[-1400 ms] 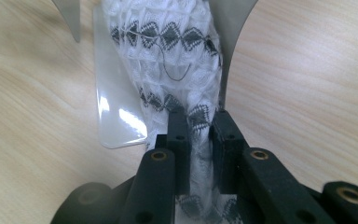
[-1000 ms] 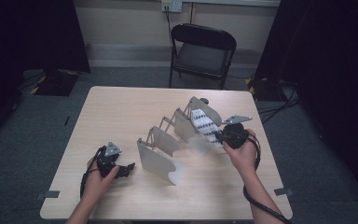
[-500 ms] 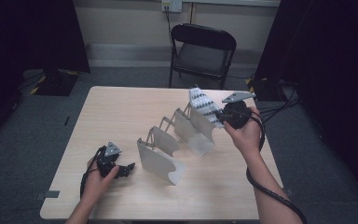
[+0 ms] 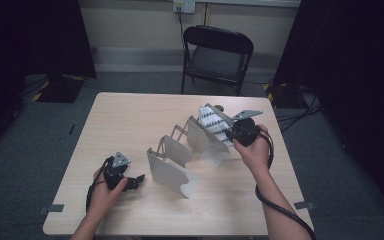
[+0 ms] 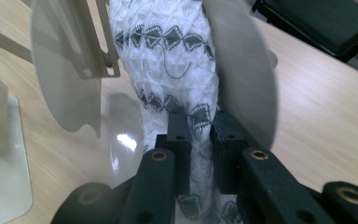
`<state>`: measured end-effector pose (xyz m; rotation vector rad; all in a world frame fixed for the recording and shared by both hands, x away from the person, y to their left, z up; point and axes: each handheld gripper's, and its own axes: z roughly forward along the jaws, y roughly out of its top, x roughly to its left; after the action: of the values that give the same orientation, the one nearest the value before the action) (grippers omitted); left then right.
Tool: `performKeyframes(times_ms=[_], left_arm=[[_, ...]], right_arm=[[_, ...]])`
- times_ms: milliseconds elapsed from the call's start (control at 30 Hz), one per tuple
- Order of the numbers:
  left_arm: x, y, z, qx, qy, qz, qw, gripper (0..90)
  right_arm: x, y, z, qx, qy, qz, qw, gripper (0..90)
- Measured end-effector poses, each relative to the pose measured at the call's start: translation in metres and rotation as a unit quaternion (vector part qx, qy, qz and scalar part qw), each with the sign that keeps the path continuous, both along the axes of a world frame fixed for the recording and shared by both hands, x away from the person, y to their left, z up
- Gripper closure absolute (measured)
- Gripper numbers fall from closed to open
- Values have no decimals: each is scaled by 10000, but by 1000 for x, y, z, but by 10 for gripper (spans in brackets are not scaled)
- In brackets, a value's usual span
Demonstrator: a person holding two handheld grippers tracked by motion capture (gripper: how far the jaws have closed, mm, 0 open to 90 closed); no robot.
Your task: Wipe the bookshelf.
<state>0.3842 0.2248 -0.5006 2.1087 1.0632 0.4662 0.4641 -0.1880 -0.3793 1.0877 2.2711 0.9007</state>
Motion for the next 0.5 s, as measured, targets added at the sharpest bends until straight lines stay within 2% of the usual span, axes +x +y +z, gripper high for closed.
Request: performKeyframes(times_ms=[33, 200, 233, 267, 300, 500], left_arm=[[0, 0, 0, -2, 0, -6, 10000, 133], [0, 0, 0, -1, 1, -3, 10000, 133], [0, 0, 0, -1, 1, -3, 10000, 133], [0, 0, 0, -11, 2, 1, 10000, 133], [0, 0, 0, -11, 2, 1, 10000, 133], [0, 0, 0, -4, 2, -4, 10000, 133]], right_arm=[[0, 0, 0, 0, 0, 0, 10000, 799], [4, 2, -24, 30, 159, -72, 9998, 799], [4, 2, -24, 30, 159, -72, 9998, 799], [6, 3, -32, 22, 214, -89, 9997, 799], [6, 3, -32, 22, 214, -89, 9997, 799], [9, 4, -53, -2, 395, -176, 9991, 795]])
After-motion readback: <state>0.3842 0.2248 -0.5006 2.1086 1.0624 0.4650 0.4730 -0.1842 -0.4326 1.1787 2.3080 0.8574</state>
